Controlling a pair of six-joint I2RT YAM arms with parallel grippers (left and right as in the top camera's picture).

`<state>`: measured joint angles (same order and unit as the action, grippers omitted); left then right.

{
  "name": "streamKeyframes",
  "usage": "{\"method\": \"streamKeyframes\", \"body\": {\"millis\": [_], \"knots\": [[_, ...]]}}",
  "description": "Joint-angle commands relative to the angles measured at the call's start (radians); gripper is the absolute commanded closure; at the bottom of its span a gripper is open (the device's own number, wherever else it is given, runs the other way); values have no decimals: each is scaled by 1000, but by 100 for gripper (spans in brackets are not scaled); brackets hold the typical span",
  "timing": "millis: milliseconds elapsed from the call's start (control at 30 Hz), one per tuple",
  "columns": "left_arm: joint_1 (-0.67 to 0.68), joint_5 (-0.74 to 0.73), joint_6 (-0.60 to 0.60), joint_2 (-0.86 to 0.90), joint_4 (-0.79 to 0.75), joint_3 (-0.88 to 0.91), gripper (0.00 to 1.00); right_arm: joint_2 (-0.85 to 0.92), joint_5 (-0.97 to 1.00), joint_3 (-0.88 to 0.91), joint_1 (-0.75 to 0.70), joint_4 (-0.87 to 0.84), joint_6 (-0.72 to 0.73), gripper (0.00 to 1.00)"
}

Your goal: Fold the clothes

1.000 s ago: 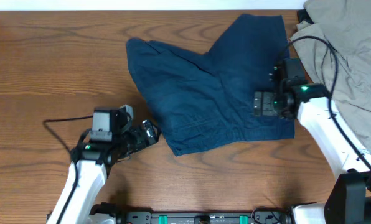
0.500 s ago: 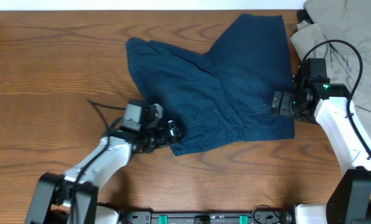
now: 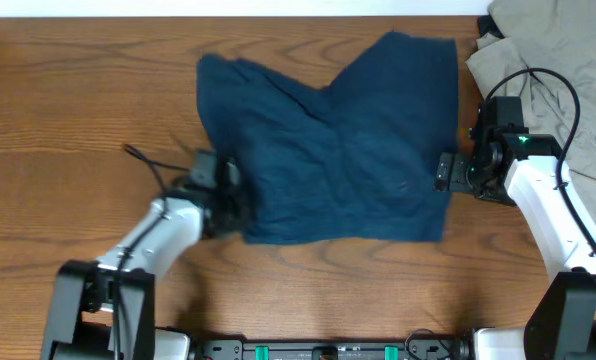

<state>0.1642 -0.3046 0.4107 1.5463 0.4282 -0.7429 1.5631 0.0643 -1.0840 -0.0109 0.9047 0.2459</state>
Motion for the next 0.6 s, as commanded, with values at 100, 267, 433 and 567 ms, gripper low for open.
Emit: {"method": "streamKeyframes", "body": {"millis": [100,267,433,567], "knots": [[-194,310,-170,-22,65,-284,94,-13,-44,-6,-3,20,8,1],[-306,292,-109,-22,97,-414,37,-13,-55,-6,-3,33,8,1],[-323,90,-90,-20,233,-424,2,-13,-66,-6,-3,29,8,1],[-280,-86,-59,-17,397,-410,2,-13,-107,-6,-3,8,8,1]]}}
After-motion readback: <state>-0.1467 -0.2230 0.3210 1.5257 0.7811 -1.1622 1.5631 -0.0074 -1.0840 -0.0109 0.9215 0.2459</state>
